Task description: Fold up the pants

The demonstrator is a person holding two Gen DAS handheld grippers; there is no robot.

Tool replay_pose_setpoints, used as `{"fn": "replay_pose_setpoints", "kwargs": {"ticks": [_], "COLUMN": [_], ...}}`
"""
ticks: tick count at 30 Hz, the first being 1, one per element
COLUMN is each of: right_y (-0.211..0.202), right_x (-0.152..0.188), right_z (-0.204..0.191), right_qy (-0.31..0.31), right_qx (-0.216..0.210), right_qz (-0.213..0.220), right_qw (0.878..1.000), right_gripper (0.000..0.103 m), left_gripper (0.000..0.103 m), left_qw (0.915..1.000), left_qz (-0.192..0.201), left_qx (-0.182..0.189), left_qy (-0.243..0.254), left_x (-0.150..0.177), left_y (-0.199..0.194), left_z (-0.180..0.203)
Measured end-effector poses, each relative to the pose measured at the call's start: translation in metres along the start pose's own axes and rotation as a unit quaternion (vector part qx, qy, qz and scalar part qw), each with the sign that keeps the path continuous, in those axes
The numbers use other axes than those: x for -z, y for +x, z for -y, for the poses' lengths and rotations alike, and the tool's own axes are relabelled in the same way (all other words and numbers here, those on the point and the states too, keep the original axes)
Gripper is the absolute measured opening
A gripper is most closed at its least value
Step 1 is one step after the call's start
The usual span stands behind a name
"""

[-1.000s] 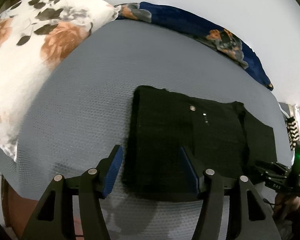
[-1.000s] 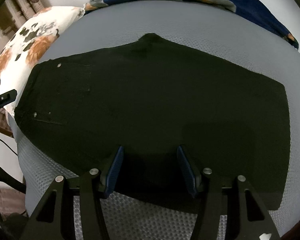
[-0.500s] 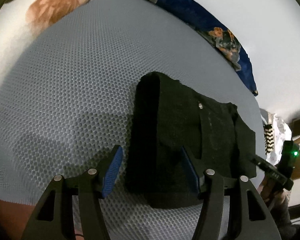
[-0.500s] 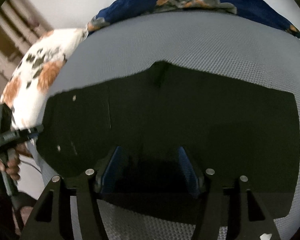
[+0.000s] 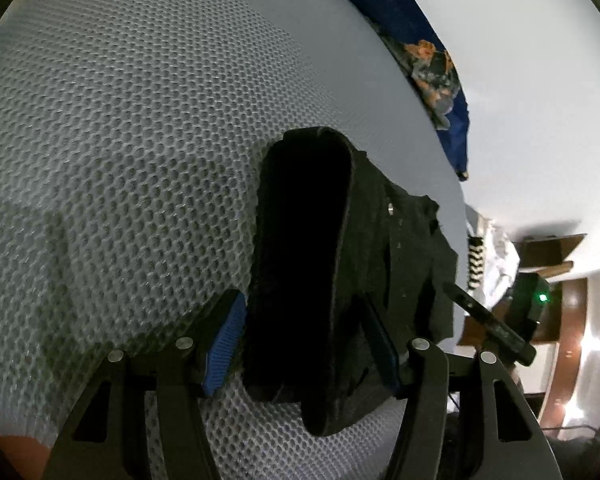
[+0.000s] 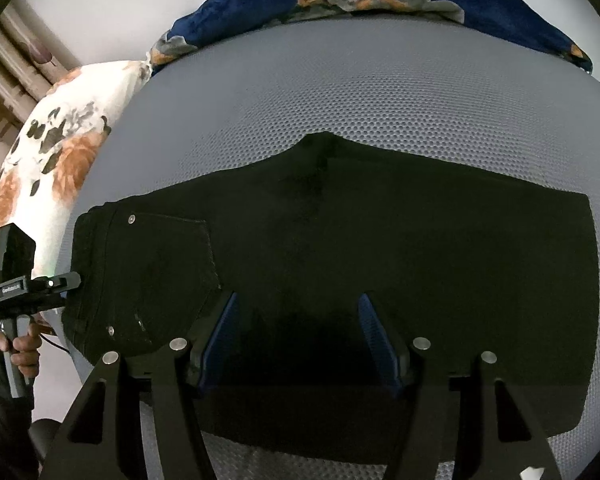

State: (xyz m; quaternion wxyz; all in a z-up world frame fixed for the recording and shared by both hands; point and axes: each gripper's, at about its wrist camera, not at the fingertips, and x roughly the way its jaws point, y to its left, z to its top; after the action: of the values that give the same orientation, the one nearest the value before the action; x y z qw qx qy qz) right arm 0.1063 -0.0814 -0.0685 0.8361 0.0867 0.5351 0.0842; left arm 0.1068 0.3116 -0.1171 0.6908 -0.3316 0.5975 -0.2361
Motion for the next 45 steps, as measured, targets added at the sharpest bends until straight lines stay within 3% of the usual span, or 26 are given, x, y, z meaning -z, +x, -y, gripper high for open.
{"fn": "replay_pose_setpoints", "kwargs": {"ticks": [9, 15, 21, 23, 26, 30, 37, 39, 45], "right_y": [0.005, 0.007, 0.004, 0.0, -0.007, -0.016, -0.037, -0.043, -0.063], "right_x": [-0.009, -0.01, -0.011, -0.011, -0.012, -0.01, -0.002, 0.001, 0.008], "right_z": [-0.015, -0.013, -0.006, -0.004, 0.003, 0.013, 0.039, 0.05, 0.081], "right_qy": [-0.01, -0.003, 0.01, 0.012, 0.02, 0.032, 0.054, 0.062, 0.082], "right_qx": [0.007, 0.006, 0.001, -0.002, -0.005, -0.015, -0.026, -0.026, -0.031], "right_qz": [0.0, 0.001, 0.009, 0.016, 0.028, 0.043, 0.072, 0.08, 0.107], "right_qw": [1.0, 1.0, 1.0, 1.0, 0.999, 0.998, 0.996, 0.995, 0.99], "right_gripper": [0.063, 0.063, 0.063, 0.063, 0.063, 0.063, 0.063, 0.063, 0.063], "left_gripper": [0.06, 0.06, 0.057, 0.044, 0.037, 0.034, 0.023, 0.02, 0.016], "left_qw": [0.9947, 0.994, 0.9973, 0.9991, 0.9999, 0.9987, 0.9924, 0.9909, 0.9927], "left_qz": [-0.037, -0.044, -0.016, -0.007, 0.001, 0.012, 0.053, 0.065, 0.08], "left_qx": [0.095, 0.099, 0.072, 0.041, 0.013, -0.05, -0.108, -0.112, -0.077], "left_qy": [-0.014, 0.009, 0.006, 0.005, -0.007, -0.003, 0.024, 0.035, 0.048], "left_x": [-0.021, -0.031, -0.032, -0.029, -0.022, -0.017, -0.001, 0.005, 0.015], "left_y": [0.005, 0.015, 0.028, 0.028, 0.023, 0.025, 0.013, 0.01, 0.009], "left_z": [-0.019, -0.007, 0.008, 0.012, 0.014, 0.043, 0.102, 0.12, 0.183]}}
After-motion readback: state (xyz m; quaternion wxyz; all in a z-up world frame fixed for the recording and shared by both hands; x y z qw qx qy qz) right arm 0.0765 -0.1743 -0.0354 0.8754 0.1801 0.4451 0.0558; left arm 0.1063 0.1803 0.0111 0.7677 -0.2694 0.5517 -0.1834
